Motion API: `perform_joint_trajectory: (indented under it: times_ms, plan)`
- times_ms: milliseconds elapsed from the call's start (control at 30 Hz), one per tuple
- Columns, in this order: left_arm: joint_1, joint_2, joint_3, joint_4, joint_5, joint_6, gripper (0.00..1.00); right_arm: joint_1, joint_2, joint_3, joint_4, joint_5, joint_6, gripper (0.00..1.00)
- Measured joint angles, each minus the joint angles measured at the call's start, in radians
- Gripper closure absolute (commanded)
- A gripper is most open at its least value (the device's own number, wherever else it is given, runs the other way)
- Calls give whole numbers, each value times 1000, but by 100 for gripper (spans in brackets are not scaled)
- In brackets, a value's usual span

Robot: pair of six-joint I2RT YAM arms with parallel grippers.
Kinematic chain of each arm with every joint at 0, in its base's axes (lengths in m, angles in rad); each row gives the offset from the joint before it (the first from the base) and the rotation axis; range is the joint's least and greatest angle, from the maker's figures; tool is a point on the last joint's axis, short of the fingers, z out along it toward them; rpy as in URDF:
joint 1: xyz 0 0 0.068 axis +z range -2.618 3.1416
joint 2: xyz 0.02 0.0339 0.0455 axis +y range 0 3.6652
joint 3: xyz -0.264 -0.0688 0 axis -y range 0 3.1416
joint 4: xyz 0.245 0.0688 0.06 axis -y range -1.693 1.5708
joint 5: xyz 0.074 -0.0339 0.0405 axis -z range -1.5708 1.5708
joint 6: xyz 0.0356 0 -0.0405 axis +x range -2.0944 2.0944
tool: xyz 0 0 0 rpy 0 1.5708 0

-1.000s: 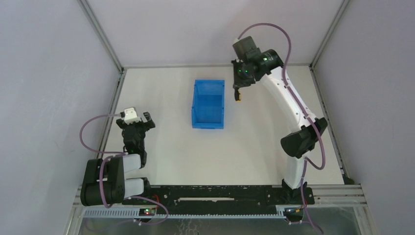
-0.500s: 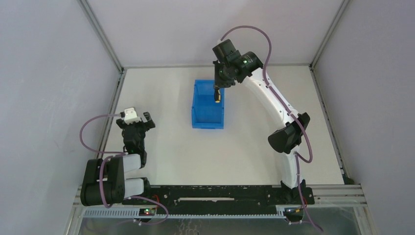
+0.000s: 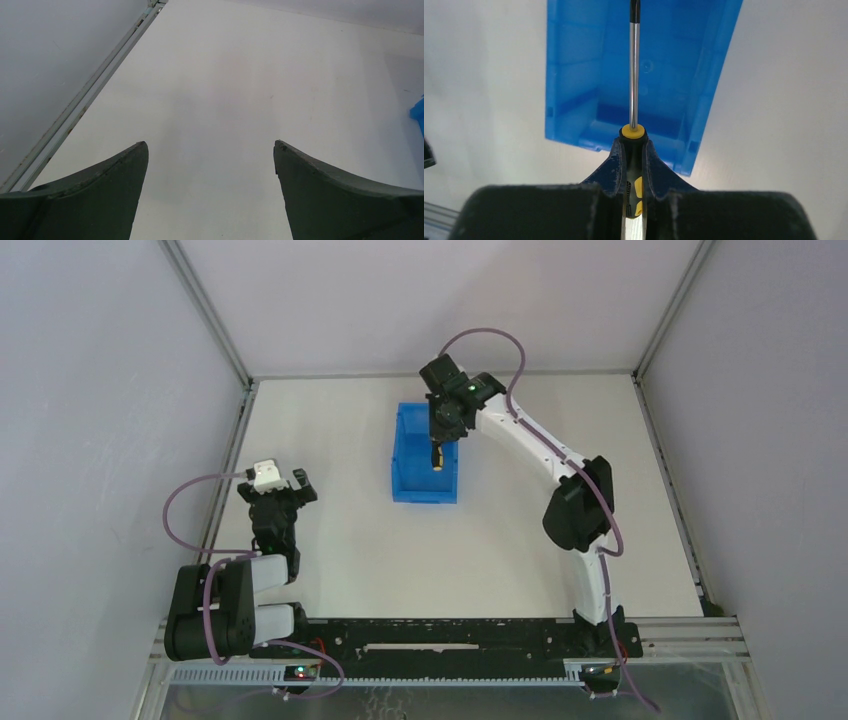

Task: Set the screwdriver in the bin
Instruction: Place the screwdriver in the bin.

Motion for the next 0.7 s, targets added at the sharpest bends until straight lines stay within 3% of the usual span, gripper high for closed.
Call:
perform_joint_trajectory:
  times_ms: [467, 600, 700]
  plan:
    - [0, 0, 0, 0, 0, 0, 0, 23, 161, -148, 208, 5, 3, 100]
    - [0, 0, 0, 0, 0, 0, 0, 26, 193, -151, 240, 15, 3, 87]
    - [0, 0, 0, 0, 0, 0, 0, 27, 212, -151, 260, 24, 3, 71]
